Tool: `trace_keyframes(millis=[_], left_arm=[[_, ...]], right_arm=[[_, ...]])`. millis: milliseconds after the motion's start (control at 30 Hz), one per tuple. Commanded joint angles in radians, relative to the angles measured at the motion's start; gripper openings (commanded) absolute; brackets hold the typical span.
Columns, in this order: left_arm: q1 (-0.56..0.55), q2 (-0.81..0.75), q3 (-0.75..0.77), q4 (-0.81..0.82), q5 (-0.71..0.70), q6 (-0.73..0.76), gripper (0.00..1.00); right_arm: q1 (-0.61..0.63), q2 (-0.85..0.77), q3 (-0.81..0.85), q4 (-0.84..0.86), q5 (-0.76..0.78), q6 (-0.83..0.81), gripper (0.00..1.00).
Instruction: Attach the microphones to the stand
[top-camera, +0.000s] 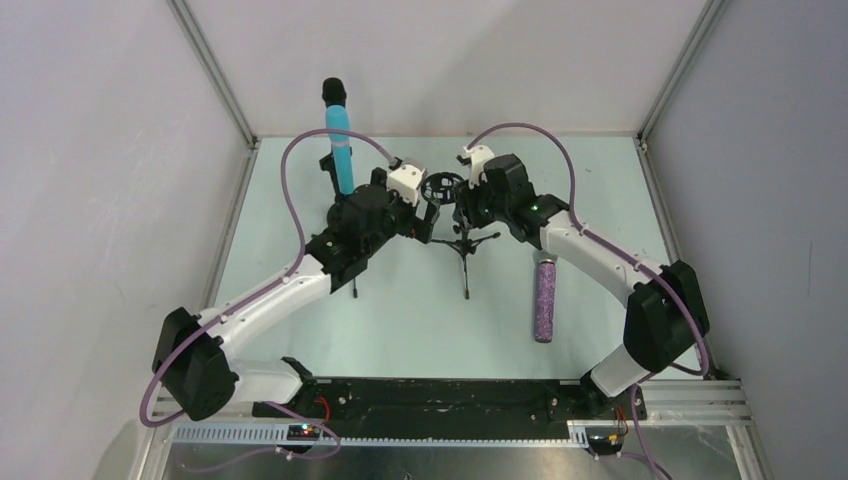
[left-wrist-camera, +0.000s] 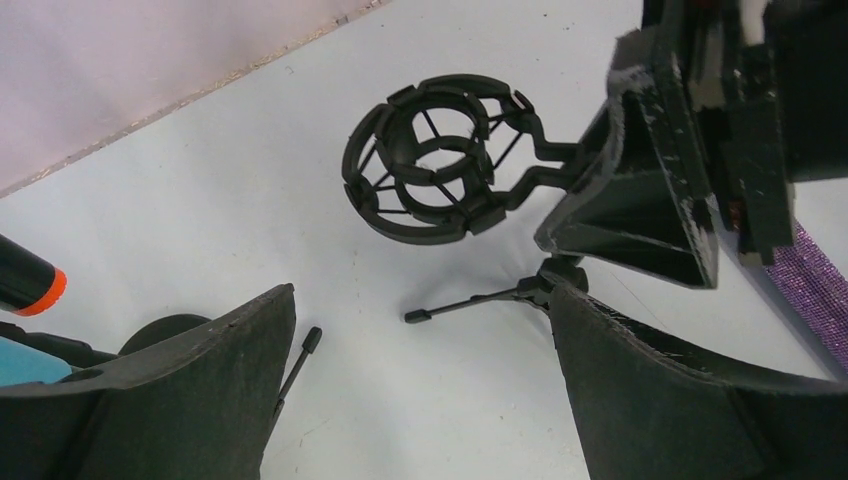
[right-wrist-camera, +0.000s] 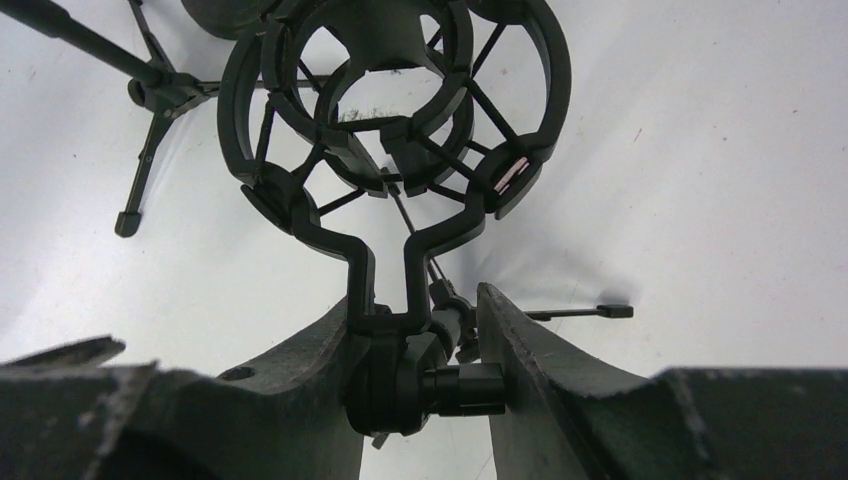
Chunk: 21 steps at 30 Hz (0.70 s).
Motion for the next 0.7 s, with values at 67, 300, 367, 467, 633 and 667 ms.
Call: trace_keyframes(millis=[67, 300, 367, 467, 633, 667], left_arm=[[-0.002, -0.042, -0.005, 0.045, -0.011, 0.019, 1.00], [-0.003, -0.038, -0.007, 0.046, -0.010, 0.016, 1.00], [-0.002, -0.037, -0.007, 0.045, -0.009, 0.015, 1.00], [-0.003, -0.036, -0.007, 0.046, -0.008, 0.012, 1.00], [-0.002, -0.037, -0.006, 0.046, -0.008, 0.010, 1.00], [-0.002, -0.037, -0.007, 0.046, -0.009, 0.010, 1.00]], right_arm=[[0.016, -0.102, -0.045, 0.003, -0.006, 0.036, 0.00], [0.024, -0.184, -0.107, -0.014, 0.013, 0.062, 0.00], [0.026, -0.204, -0.121, -0.022, 0.017, 0.066, 0.00], [0.033, -0.228, -0.138, -0.040, 0.027, 0.073, 0.00], [0.060, -0.271, -0.176, -0.048, 0.050, 0.085, 0.00], [0.066, -0.284, -0.185, -0.040, 0.058, 0.090, 0.00]])
